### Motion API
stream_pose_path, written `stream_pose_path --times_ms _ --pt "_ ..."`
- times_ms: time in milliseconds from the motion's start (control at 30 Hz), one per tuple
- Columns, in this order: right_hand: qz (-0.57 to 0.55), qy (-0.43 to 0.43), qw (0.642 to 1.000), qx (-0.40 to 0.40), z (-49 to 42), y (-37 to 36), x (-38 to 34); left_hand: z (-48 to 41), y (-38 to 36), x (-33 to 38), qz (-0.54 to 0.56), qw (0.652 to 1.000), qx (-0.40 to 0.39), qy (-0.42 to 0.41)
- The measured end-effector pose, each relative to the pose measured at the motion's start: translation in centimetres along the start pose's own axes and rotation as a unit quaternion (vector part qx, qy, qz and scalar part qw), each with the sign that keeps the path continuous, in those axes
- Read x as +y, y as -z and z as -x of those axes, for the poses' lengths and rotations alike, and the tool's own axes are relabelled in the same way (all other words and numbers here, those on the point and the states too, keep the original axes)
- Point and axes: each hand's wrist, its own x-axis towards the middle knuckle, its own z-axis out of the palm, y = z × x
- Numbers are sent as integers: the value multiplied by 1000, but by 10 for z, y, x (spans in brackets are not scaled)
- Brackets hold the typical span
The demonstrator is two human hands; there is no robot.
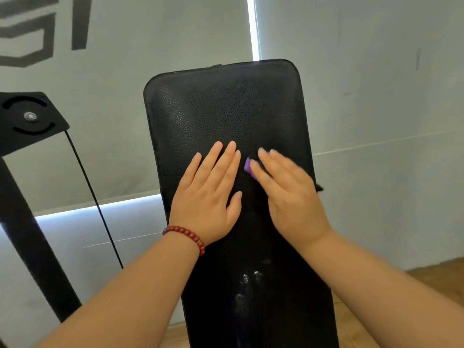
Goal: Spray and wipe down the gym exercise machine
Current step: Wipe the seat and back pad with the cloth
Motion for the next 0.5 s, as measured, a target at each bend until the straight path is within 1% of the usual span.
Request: stream_pose_path --times_ms 67,133,233,333,433,500 --pt "11 12 1000 -18 25 8 -7 1 0 -1 -2 1000 -6 -24" --pt "18 29 999 -26 17 12 -1 2 0 -1 -3 999 -10 -41" --pt "28 29 999 10 -18 6 15 3 0 -1 -10 999 -14 -46" --pt "38 -4 999 29 2 1 7 3 1 -2 -16 998 -19 -66" --pt "34 -8 999 -5 43 8 -5 4 1 -2 -9 995 -16 -99" --pt "30 -9 999 -22 42 10 -6 4 1 -2 -7 994 -17 -109"
